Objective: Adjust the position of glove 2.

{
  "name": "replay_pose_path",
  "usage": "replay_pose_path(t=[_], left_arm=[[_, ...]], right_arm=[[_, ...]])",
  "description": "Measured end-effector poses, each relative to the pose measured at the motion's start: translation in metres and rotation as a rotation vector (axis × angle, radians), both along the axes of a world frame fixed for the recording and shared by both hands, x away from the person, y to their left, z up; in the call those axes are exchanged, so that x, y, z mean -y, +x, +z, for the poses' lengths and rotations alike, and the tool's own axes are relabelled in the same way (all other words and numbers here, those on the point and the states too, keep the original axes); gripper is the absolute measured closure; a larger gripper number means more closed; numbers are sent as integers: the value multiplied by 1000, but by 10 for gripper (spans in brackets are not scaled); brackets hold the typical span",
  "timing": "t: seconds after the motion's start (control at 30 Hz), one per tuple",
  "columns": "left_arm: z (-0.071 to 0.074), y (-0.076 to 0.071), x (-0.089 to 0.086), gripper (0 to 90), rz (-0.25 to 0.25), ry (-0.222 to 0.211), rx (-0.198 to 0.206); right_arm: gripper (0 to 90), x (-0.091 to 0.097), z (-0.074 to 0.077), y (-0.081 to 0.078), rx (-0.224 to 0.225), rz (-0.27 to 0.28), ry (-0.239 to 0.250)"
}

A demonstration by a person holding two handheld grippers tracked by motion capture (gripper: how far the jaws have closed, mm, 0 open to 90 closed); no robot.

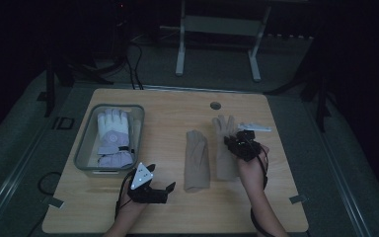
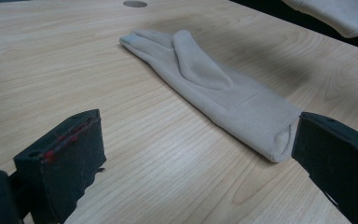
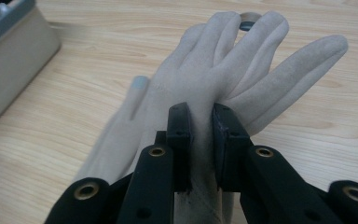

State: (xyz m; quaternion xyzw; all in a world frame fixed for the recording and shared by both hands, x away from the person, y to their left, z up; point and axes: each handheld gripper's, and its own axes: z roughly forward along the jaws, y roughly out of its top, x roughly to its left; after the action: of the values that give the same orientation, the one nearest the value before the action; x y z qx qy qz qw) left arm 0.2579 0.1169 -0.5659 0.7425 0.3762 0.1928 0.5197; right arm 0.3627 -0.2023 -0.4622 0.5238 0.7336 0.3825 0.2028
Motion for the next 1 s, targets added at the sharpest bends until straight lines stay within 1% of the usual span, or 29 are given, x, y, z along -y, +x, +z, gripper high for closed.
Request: replay_pose_path(t=[0.13,0.2,0.23,0.27,0.33,0.47,0.57,0.67,0.73,0.77,0.9,0.97,1.0], left_arm=[[0,0,0,27,2,3,-3],[0,0,0,27,1,-2,-1],[0,0,0,27,2,3,-2],[0,0,0,27,2,0,1],[0,0,0,27,1,6,0],[0,0,0,27,0,8,-2],[1,0,0,27,6,-1,1],[1,0,0,27,6,2,4],[0,0,0,27,3,7,4],[0,1,0,27,2,9,3],[1,0,0,27,3,6,7],[1,0,0,27,3,7,6],[1,0,1,27,4,12,6]], right_arm=[[785,-14,0,-2,-4,19,9],[785,-18,0,-3,-6,21,15],[785,-24,0,-4,-4,23,32],[785,-27,-1,-4,-2,25,33],[785,-35,-2,-6,-9,28,58],[785,-56,-6,-7,-11,45,48],[784,-69,-10,-6,-20,58,40],[783,-77,-17,-5,-30,61,40],[783,-80,-22,-4,-41,60,38],[783,-83,-26,-3,-55,56,41],[782,-88,-38,-3,-71,53,29],[781,-90,-43,-2,-89,50,31],[781,-91,-45,-1,-87,50,27]])
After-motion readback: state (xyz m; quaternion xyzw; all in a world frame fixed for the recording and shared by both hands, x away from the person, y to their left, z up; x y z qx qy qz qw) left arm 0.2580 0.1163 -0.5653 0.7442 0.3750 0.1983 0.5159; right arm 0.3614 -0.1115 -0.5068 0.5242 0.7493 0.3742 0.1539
